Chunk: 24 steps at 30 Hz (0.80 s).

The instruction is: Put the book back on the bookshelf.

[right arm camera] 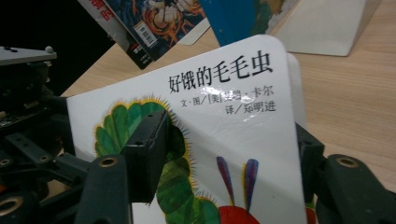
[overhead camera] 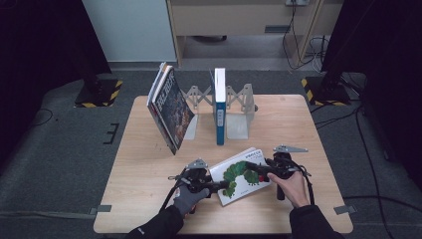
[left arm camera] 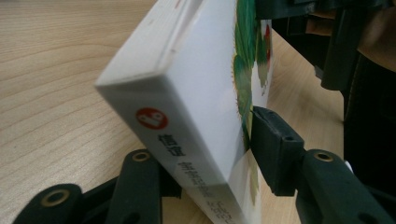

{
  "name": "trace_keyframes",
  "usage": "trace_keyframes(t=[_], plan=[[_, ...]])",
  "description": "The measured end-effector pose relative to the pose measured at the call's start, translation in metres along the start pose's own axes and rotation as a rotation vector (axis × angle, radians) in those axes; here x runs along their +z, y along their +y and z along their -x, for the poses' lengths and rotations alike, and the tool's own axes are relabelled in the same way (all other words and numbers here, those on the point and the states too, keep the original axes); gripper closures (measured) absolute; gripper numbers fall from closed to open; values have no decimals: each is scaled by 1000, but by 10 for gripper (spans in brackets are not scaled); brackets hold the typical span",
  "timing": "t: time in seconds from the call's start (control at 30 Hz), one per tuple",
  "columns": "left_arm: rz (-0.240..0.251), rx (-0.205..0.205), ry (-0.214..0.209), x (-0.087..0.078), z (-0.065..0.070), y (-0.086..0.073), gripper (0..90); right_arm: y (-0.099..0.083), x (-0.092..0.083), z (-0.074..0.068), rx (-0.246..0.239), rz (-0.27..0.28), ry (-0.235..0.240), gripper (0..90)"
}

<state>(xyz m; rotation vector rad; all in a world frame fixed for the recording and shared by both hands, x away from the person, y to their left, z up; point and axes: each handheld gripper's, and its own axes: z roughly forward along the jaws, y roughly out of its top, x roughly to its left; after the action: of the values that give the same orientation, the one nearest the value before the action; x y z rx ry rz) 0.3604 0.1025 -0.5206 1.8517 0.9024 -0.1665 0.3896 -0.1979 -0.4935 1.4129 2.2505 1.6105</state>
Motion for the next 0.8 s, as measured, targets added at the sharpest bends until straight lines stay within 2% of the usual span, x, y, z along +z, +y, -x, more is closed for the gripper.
trace_keyframes(t=[0.07,0.13,0.2,0.33,0.4,0.43,0.6,0.7,0.8], plan=[[-1,-2,-6,-1,0,0,592,1,-1,1,5,9,-5,399],[-1,-1,-6,-2,0,1,626,2,-4,3,-16,30,-47,388],[-4,-7,-13,-2,0,1,650,2,-8,7,-9,45,-72,381],[-13,-26,-39,-4,3,3,694,1,-11,13,-23,40,-109,370],[-17,-23,-49,-5,7,5,727,1,-12,15,-33,34,-132,359],[-19,-13,-38,-6,9,6,736,1,-12,16,-43,31,-141,353],[-3,-42,-31,-12,12,11,742,1,-18,22,-57,38,-188,336],[20,-52,-22,-19,10,16,742,1,-23,28,-68,33,-237,314],[38,-59,-9,-26,8,20,743,-1,-26,37,-100,1,-319,283]])
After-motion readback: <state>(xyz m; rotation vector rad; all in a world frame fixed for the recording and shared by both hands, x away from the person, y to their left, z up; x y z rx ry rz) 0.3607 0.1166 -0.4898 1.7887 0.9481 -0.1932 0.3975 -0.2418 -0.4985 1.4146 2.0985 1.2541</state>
